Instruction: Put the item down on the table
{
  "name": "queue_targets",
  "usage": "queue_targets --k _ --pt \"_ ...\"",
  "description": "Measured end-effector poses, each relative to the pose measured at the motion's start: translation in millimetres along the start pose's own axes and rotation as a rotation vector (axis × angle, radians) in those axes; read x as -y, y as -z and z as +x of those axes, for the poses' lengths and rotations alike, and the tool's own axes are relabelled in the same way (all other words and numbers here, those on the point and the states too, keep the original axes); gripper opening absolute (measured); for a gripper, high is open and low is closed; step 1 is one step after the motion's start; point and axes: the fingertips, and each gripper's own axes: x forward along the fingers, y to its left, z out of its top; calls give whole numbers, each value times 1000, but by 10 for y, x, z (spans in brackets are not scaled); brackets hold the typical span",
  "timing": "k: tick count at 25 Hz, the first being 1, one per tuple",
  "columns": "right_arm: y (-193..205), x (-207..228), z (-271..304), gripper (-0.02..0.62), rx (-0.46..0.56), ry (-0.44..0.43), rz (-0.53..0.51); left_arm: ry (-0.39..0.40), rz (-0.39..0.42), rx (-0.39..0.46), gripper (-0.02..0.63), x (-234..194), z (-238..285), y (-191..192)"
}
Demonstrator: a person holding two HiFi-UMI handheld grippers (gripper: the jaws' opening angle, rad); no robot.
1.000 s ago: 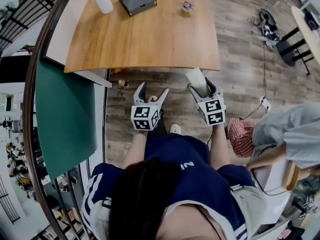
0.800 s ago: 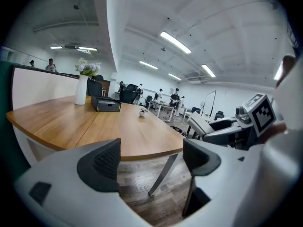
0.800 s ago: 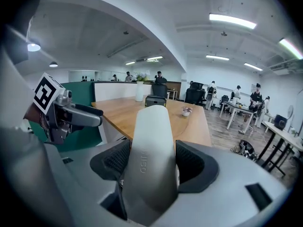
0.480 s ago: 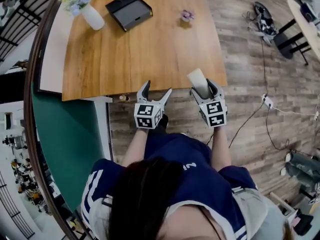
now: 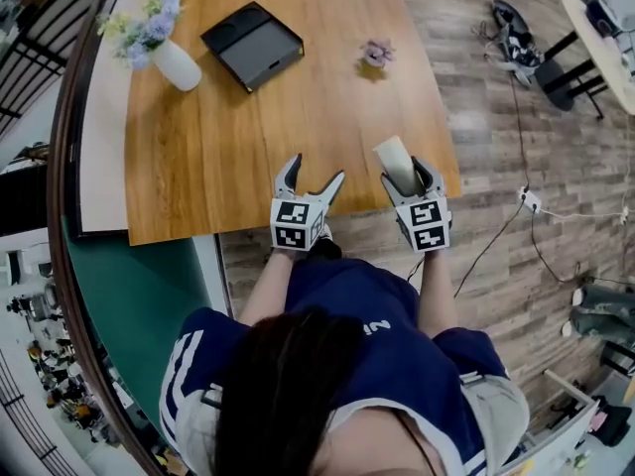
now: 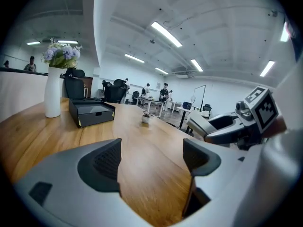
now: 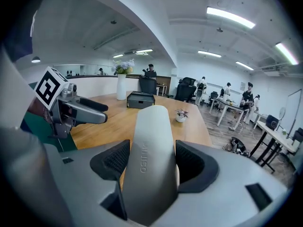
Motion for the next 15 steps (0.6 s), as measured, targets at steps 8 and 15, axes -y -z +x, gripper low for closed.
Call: queue_targets --k 8,15 --pt "-137 35 256 311 -19 52 33 46 18 -9 399 -324 220 -131" --pt "-194 333 365 311 -85 65 13 53 4 -27 399 -418 315 -101"
